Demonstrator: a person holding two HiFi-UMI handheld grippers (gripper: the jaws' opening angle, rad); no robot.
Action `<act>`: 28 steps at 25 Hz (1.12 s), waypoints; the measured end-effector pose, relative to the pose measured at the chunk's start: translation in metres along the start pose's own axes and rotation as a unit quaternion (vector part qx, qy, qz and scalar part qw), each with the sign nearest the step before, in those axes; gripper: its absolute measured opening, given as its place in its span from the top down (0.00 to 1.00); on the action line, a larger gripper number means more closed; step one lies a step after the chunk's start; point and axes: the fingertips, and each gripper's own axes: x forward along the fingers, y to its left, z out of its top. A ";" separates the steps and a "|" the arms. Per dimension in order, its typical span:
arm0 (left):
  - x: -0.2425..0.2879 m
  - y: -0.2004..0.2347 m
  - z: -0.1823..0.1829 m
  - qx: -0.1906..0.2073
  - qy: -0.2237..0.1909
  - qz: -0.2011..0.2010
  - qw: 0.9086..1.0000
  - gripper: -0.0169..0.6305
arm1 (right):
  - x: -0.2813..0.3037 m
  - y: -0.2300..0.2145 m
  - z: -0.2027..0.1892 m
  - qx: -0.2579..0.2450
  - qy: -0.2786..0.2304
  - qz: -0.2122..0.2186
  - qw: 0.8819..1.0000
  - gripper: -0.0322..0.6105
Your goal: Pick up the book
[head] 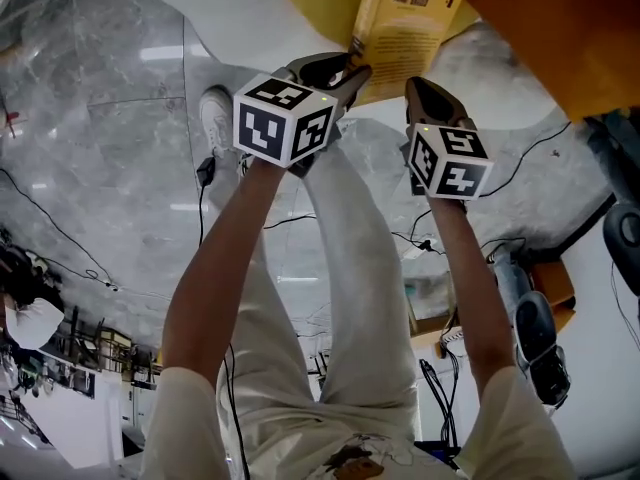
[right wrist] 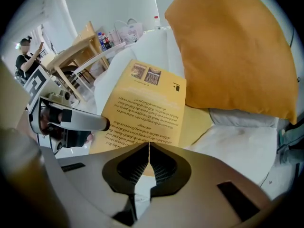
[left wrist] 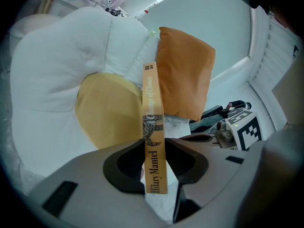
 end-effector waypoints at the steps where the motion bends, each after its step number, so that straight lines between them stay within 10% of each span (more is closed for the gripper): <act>1: -0.004 -0.003 0.000 0.000 0.000 0.001 1.000 0.76 | -0.005 0.002 0.001 0.002 -0.003 -0.001 1.000 0.91; 28: -0.124 -0.023 0.061 0.017 -0.015 0.046 0.999 0.76 | -0.105 0.072 0.101 0.062 -0.089 0.017 0.994 0.91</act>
